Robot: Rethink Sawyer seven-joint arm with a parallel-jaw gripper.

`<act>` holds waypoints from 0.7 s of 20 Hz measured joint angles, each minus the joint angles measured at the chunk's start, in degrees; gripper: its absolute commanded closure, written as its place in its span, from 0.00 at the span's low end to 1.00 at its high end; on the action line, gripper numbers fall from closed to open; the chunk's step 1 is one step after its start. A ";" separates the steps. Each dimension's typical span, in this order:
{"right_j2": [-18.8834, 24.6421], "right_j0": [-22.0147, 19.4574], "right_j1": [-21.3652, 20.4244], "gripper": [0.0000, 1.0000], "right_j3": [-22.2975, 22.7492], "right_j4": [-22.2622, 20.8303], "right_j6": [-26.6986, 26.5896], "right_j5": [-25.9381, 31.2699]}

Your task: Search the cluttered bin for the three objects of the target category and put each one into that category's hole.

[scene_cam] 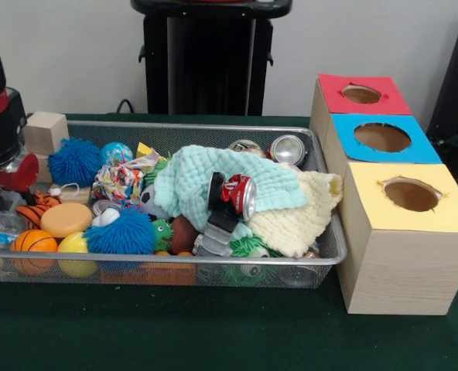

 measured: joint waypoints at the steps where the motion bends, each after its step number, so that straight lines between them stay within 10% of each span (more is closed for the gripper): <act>1: 0.00 0.04 0.06 0.00 -0.16 0.09 0.00 0.12; 14: 0.58 0.84 2.20 0.00 -5.73 1.97 0.01 6.34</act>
